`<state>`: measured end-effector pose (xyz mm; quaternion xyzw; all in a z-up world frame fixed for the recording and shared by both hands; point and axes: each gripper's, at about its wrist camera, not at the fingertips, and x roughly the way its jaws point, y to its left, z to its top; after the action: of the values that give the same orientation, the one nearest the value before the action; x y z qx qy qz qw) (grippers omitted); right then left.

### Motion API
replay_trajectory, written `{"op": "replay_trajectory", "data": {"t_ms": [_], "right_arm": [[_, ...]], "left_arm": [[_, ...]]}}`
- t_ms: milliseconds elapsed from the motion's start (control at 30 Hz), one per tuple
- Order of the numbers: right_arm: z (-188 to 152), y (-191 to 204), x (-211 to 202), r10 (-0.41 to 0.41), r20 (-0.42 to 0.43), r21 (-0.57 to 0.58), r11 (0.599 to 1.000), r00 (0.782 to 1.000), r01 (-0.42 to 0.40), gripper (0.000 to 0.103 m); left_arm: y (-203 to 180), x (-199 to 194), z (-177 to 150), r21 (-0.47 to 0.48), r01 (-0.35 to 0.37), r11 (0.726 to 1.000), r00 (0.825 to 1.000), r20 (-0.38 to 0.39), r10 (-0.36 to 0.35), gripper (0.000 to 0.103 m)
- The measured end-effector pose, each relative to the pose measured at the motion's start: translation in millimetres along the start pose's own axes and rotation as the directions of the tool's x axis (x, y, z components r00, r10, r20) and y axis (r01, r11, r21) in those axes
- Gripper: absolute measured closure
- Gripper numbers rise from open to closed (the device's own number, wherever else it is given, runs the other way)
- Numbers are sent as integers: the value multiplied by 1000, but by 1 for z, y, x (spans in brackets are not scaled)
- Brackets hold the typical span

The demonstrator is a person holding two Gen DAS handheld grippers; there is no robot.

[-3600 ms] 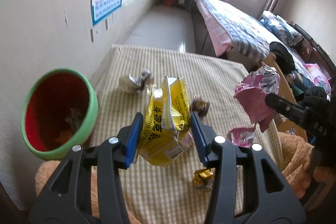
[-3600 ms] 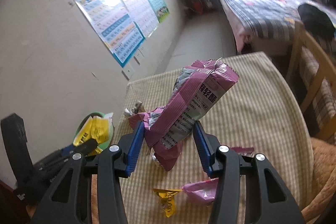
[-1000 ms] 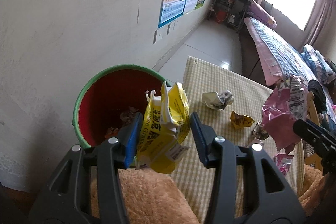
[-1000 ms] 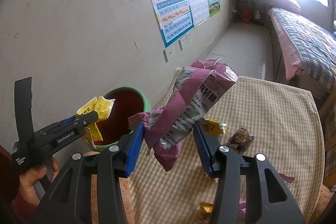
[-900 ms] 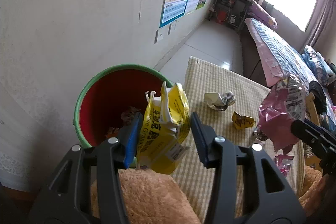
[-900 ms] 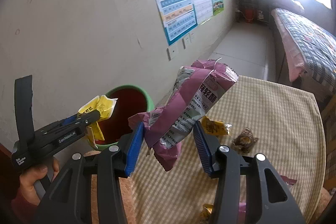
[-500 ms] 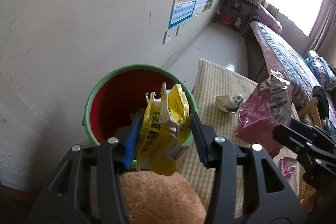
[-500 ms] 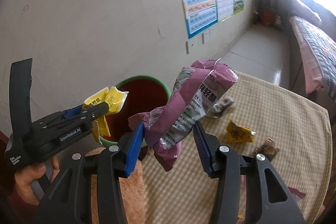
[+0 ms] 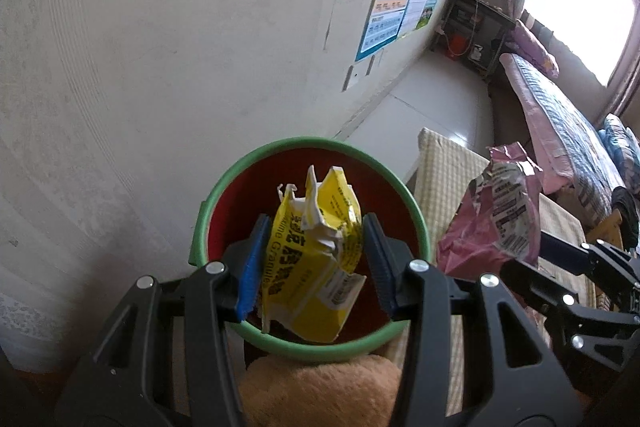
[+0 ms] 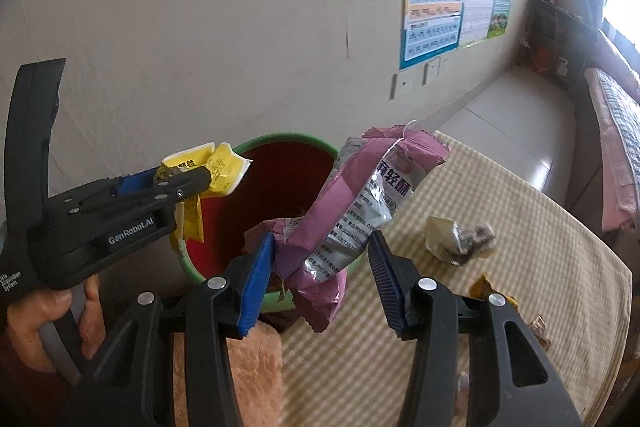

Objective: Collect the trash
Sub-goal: 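Open both grippers to drop the bags into the red bin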

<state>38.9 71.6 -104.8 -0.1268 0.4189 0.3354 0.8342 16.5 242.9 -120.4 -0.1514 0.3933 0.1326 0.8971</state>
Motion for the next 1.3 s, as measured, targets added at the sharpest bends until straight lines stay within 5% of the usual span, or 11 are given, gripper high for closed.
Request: {"op": "replay_trajectory", "data": {"t_ms": [1000, 1067, 1133, 1300], "right_arm": [[9, 25, 23, -5, -28, -123, 992, 1000, 1, 54], [9, 28, 23, 5, -19, -132, 991, 1000, -8, 50], [8, 31, 21, 3, -3, -146, 989, 1000, -4, 39], [-2, 22, 5, 15, 23, -105, 994, 1000, -13, 38]], "left_arm": [[12, 23, 0, -29, -25, 999, 999, -45, 24, 58], [12, 25, 0, -31, -40, 999, 998, -51, 38, 52], [15, 24, -1, -43, -53, 998, 998, -41, 52, 32], [16, 17, -3, -56, -50, 997, 998, -34, 48, 32]]}}
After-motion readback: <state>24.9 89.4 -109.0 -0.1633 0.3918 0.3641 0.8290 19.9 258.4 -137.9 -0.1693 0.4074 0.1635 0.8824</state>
